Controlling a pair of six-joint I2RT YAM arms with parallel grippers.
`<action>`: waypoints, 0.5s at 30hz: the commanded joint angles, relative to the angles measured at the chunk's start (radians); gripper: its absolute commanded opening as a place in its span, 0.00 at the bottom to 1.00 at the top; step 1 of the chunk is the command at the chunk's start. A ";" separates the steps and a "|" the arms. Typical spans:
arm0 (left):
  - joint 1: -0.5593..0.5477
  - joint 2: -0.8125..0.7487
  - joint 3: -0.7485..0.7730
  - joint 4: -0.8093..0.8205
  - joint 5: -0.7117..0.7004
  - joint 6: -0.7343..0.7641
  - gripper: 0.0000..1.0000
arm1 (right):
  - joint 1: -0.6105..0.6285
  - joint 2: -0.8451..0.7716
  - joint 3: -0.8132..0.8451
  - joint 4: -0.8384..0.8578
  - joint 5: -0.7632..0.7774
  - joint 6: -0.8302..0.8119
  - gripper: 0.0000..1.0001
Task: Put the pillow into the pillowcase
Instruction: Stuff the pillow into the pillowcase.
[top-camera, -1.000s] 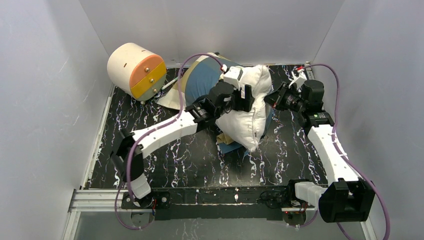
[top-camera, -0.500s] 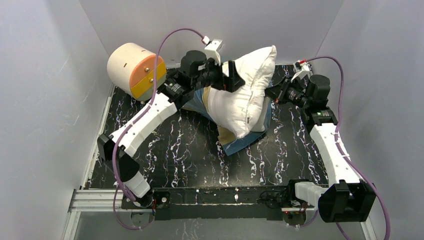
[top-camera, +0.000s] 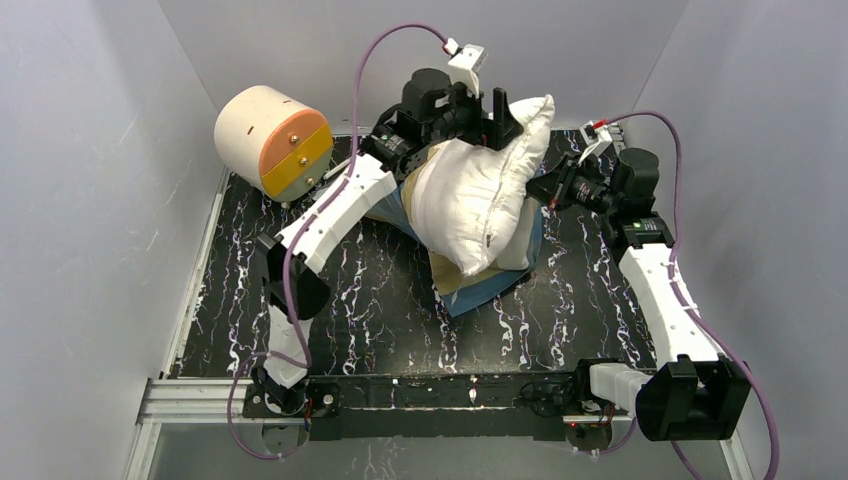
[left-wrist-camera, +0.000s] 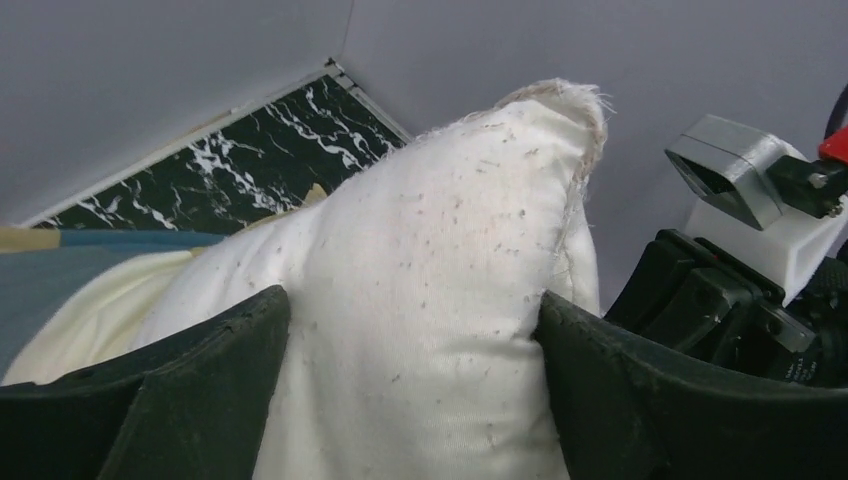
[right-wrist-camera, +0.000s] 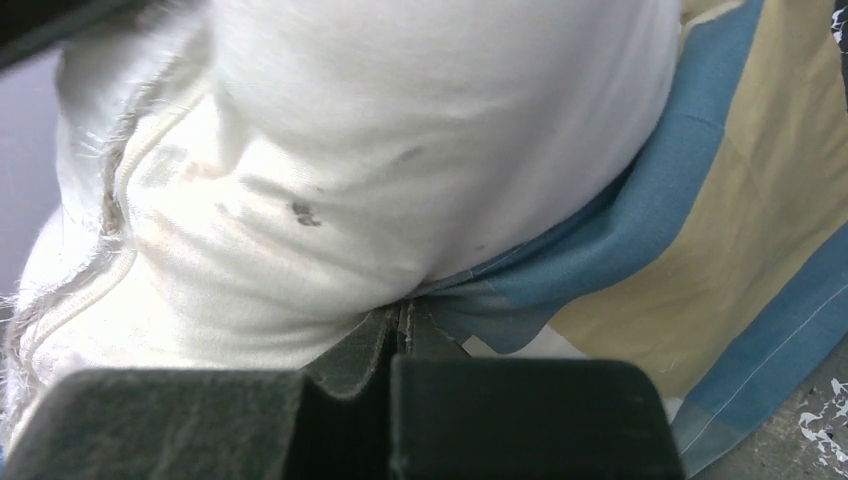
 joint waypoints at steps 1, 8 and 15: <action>-0.047 0.080 -0.049 0.036 -0.026 -0.024 0.71 | -0.004 0.015 0.080 0.067 0.013 -0.007 0.01; -0.207 0.030 -0.762 0.139 -0.377 -0.024 0.10 | -0.014 -0.023 0.102 0.041 0.320 0.152 0.01; -0.233 0.218 -0.759 0.059 -0.503 -0.068 0.08 | -0.014 -0.090 0.009 0.275 0.246 0.177 0.01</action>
